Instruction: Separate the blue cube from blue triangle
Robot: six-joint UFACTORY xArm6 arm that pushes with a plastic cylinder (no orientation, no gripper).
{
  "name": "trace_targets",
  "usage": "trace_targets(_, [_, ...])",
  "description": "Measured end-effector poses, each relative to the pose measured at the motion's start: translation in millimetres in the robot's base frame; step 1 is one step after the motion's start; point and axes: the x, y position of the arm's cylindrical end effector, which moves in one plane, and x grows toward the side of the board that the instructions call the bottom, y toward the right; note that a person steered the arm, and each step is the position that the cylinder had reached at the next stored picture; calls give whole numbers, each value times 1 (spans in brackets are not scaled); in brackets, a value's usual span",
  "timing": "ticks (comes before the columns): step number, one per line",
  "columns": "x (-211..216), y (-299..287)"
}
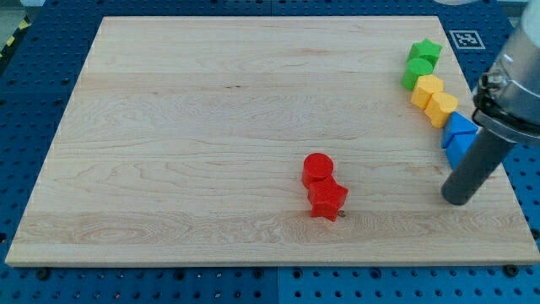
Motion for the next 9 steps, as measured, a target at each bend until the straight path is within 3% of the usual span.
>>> trace_targets(2, [1, 17])
trace_targets(6, [26, 118])
trace_targets(9, [-26, 120])
